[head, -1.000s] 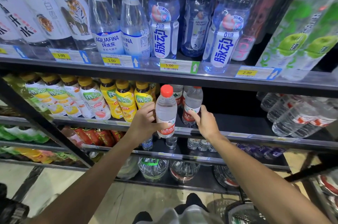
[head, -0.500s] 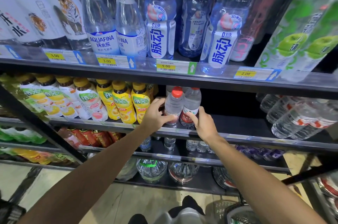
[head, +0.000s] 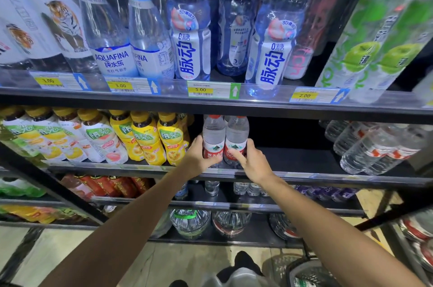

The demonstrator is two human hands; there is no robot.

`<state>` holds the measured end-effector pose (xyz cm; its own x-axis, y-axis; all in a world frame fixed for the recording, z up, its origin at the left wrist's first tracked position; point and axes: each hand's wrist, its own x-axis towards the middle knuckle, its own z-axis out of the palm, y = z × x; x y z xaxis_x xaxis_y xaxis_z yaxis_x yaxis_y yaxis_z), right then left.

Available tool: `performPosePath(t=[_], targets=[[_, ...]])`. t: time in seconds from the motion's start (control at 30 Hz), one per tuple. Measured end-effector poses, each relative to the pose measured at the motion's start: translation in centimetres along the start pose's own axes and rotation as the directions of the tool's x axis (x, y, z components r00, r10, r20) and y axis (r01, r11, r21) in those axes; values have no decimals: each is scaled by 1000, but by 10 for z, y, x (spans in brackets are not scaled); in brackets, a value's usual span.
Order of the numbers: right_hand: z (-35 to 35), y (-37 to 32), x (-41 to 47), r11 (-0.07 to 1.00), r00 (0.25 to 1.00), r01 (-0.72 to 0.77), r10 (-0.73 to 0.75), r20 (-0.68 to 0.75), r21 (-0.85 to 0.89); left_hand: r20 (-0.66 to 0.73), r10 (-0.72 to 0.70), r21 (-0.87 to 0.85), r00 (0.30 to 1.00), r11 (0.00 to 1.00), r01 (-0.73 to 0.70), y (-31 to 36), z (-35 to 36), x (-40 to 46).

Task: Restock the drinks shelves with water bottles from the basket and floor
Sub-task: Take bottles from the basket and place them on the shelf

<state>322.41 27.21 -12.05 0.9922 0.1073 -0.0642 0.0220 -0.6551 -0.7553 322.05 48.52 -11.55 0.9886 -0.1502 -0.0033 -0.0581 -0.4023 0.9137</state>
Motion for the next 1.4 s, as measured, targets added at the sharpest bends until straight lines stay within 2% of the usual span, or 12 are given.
performPosePath(t=[0.13,0.23,0.43,0.57,0.97,1.07,1.13,1.27,1.4], targets=[[1,0,1,996,1000,17,-18,9,90,-75,18,94,997,995,-11,0,8,0],[3,0,9,999,1000,25,-25,5,39,-7,29,129,1000,991,-28,3,5,2],[1,3,23,999,995,33,-33,94,-2,103,-97,178,990,981,78,2,-3,14],[4,1,25,1000,998,5,-6,57,10,46,-230,249,972,945,211,-1,-5,18],[1,-10,25,998,995,-61,59,83,29,53,-278,285,959,925,252,14,-8,16],[-2,-11,14,986,979,-160,152,138,45,71,-210,284,975,941,183,14,-9,3],[-6,-8,-1,987,977,-158,159,143,-16,99,-197,322,975,934,156,13,-12,-12],[-21,-3,-42,983,988,-105,121,96,-151,151,57,443,987,889,-119,3,-20,-51],[-35,-1,-98,979,998,-18,29,52,-203,345,178,531,922,773,-348,-4,-17,-72]])
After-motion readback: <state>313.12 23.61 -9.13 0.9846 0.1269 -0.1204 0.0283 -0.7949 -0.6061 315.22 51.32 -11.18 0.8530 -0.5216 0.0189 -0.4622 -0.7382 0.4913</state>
